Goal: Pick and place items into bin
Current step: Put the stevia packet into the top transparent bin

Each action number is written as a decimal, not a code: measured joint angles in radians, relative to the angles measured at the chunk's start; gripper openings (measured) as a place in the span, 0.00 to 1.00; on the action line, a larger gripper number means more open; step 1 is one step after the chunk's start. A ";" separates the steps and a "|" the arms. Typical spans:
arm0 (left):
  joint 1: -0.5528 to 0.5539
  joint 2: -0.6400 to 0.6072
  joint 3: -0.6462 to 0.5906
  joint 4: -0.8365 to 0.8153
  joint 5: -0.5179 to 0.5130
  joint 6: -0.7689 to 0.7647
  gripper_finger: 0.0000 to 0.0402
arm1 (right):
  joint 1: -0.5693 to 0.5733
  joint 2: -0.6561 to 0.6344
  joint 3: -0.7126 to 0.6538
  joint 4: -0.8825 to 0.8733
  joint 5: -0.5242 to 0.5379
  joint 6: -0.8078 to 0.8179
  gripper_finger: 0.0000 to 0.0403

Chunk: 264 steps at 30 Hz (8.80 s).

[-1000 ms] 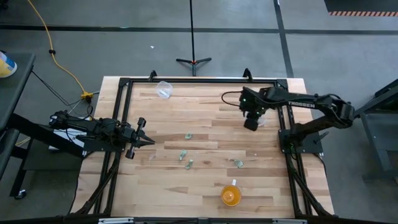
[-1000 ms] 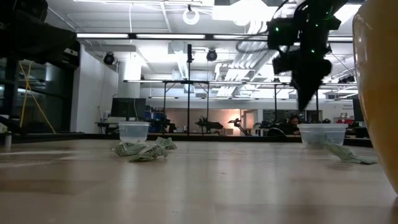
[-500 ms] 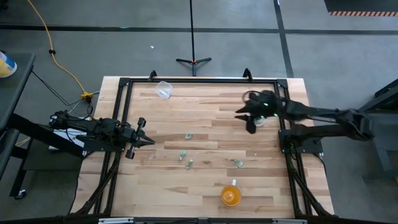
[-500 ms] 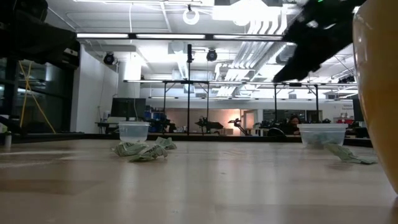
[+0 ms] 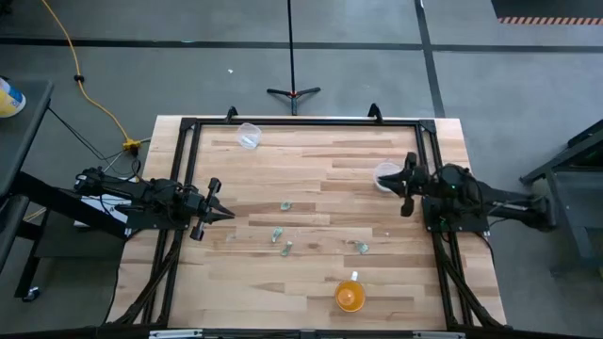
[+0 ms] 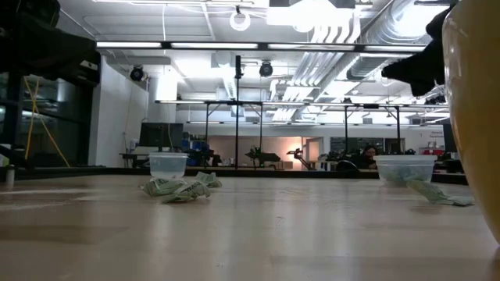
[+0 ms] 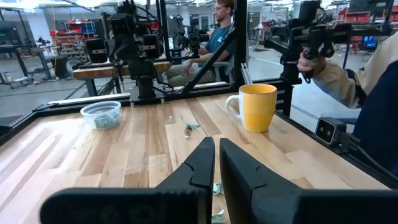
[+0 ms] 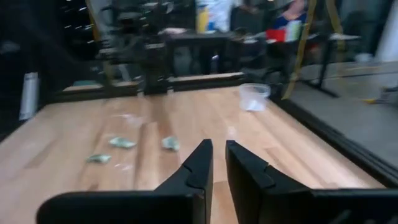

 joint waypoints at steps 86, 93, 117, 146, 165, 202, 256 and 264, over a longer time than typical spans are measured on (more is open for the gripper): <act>0.000 0.075 0.007 0.451 -0.436 0.022 0.73 | 0.012 -0.104 -0.106 0.053 0.065 -0.209 0.04; 0.000 0.411 0.146 0.472 -0.468 -0.030 0.74 | 0.012 -0.104 -0.106 0.053 0.065 -0.205 0.05; 0.242 1.517 0.717 0.129 -0.108 -0.185 0.74 | 0.012 -0.088 -0.106 0.052 0.054 -0.210 0.05; 0.269 1.700 0.743 0.012 -0.138 -0.229 0.72 | 0.012 0.005 -0.106 0.052 0.054 -0.237 0.04; 0.281 1.670 0.833 -0.113 -0.283 0.136 0.08 | 0.012 0.005 -0.106 0.052 0.054 -0.237 0.05; 1.025 1.620 1.198 -0.761 -0.168 0.267 0.39 | 0.012 0.005 -0.106 0.060 0.062 -0.254 0.04; 0.066 1.890 1.191 -0.738 -0.010 -0.694 0.69 | 0.012 0.025 -0.106 0.071 0.054 -0.244 0.04; 0.068 1.889 1.190 -0.778 0.021 -0.524 0.31 | 0.012 0.025 -0.106 0.072 0.054 -0.244 0.04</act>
